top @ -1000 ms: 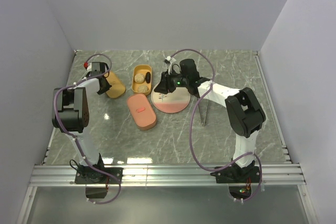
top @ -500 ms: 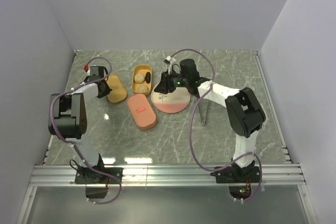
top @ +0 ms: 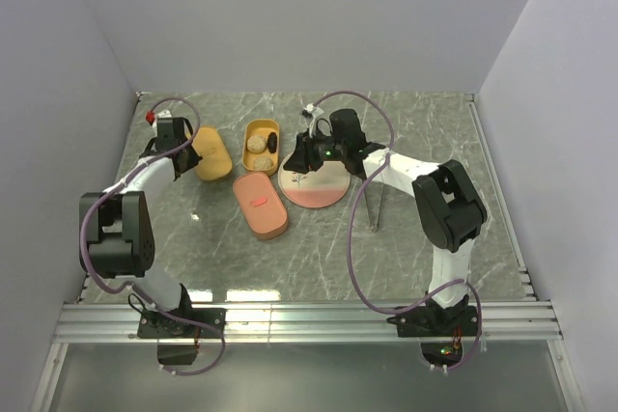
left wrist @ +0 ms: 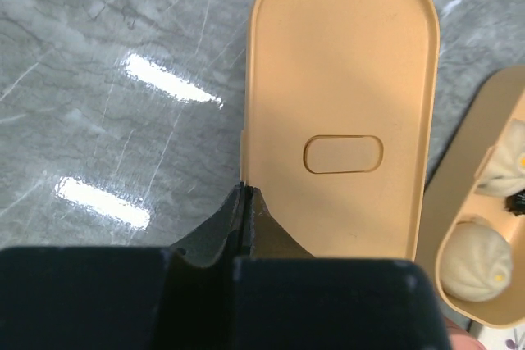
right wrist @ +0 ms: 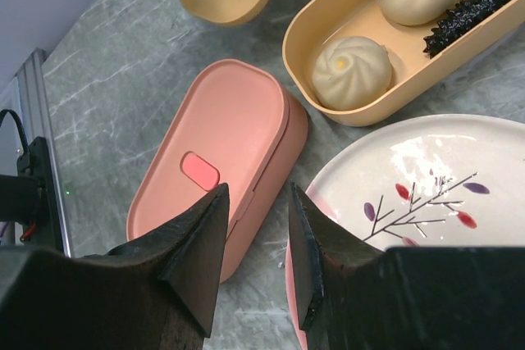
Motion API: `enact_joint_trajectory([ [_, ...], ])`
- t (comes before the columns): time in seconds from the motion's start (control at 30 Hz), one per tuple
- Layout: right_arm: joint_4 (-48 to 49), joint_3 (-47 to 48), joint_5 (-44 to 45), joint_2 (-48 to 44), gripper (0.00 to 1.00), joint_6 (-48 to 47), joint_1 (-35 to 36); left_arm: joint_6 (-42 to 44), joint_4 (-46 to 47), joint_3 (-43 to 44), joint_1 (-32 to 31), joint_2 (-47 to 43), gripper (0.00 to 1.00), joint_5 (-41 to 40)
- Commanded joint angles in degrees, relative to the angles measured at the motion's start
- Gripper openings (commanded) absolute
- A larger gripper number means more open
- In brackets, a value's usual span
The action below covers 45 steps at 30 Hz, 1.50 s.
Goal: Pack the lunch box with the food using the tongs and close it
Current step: Pick up the lid of the lunch box with the left arm, then put the lid back on the lunch box
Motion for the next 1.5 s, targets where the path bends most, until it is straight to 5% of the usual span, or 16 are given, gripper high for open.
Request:
enact_joint_trajectory([
  [0.0, 0.93, 2.71, -0.14, -0.02, 0.43, 0.38, -0.42, 0.74, 2.62, 0.38, -0.18, -3.23, 0.0, 1.89],
  [0.5, 6.2, -2.92, 1.53, -4.06, 0.43, 5.12, -5.08, 2.58, 1.39, 11.62, -5.98, 0.28, 0.0, 7.86],
  [0.9, 6.11, -3.71, 1.62, -4.42, 0.43, 5.3, -6.13, 8.2, 0.77, 20.77, -9.75, 11.52, 0.0, 11.56],
  [1.47, 5.94, -3.97, 0.92, -4.24, 0.43, 5.21, -6.57, 8.73, 0.77, 22.19, -11.78, 16.19, 0.0, 11.12],
])
